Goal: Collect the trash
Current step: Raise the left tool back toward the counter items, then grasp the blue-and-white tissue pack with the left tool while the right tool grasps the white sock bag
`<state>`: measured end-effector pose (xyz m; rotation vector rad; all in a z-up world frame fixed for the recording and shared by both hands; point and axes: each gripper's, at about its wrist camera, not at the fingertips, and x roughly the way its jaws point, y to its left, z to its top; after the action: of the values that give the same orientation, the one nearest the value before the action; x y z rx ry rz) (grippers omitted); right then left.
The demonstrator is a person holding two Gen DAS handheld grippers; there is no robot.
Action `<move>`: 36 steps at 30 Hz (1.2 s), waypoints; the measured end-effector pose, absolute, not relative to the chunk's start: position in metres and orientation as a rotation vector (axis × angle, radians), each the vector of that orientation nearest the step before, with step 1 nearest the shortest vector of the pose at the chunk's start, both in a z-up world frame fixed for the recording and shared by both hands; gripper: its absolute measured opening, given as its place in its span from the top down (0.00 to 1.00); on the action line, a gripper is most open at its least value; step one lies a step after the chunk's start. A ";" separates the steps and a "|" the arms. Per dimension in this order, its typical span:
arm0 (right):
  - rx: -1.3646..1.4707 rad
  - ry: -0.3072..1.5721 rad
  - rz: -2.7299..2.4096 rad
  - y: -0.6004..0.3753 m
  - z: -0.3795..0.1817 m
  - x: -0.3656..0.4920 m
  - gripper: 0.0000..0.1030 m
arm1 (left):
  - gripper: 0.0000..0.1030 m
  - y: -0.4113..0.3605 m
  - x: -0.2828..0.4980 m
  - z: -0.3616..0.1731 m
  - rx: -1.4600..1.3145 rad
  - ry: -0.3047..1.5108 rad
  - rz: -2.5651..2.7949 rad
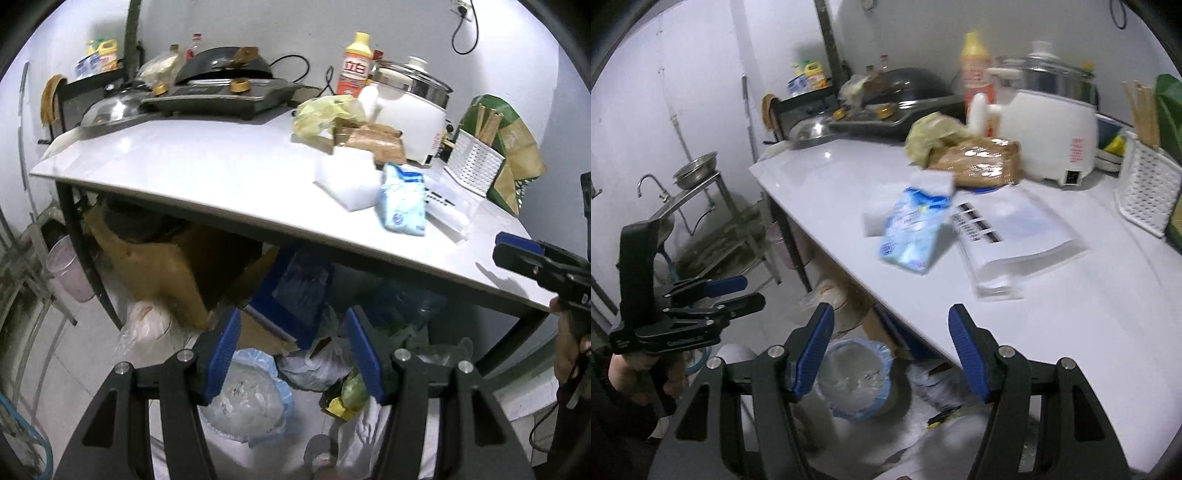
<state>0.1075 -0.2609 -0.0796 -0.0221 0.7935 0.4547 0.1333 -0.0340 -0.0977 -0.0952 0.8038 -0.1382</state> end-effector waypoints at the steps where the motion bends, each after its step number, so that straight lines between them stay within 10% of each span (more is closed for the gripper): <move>1: -0.024 0.788 0.445 -0.266 -0.078 0.108 0.39 | 0.42 -0.037 0.135 -0.097 -0.090 0.804 -0.144; 30: -0.259 0.876 0.354 -0.255 -0.110 0.234 0.35 | 0.42 -0.065 0.182 -0.085 -0.118 0.755 -0.253; 36: -0.201 0.901 0.361 -0.266 -0.111 0.240 0.61 | 0.42 -0.077 0.192 -0.083 -0.118 0.744 -0.297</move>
<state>0.2402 -0.2656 -0.1110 -0.2015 0.9012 0.3613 0.1918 -0.0770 -0.0831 -0.1177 0.7439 -0.2969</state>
